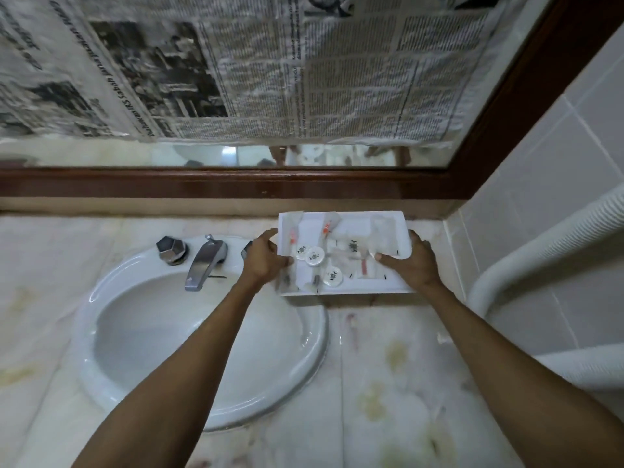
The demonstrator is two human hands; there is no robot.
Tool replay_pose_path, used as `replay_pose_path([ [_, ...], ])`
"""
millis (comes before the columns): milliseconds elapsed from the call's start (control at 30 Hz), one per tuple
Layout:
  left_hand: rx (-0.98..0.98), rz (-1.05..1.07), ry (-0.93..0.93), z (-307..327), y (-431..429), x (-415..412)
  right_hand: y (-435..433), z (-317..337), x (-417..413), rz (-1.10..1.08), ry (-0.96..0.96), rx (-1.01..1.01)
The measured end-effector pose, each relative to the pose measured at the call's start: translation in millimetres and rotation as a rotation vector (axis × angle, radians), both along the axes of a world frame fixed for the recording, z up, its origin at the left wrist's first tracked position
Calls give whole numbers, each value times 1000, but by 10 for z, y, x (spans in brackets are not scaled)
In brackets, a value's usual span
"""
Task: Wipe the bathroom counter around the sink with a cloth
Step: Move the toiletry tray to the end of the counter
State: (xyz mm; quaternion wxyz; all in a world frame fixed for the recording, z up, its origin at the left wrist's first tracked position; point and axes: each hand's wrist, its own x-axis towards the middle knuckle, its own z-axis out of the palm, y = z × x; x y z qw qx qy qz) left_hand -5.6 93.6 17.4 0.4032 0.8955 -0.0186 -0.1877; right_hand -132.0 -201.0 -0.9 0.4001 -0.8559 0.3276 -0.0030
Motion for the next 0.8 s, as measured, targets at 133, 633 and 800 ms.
replay_pose_path([
  [133, -61, 53, -38, 217, 489, -24, 346, 157, 79, 112, -22, 11],
  [633, -58, 282, -120, 701, 2808, -145, 2405, 655, 734, 375, -163, -26],
  [800, -74, 328, -125, 808, 3845, -200, 3415, 774, 871, 466, -177, -76],
])
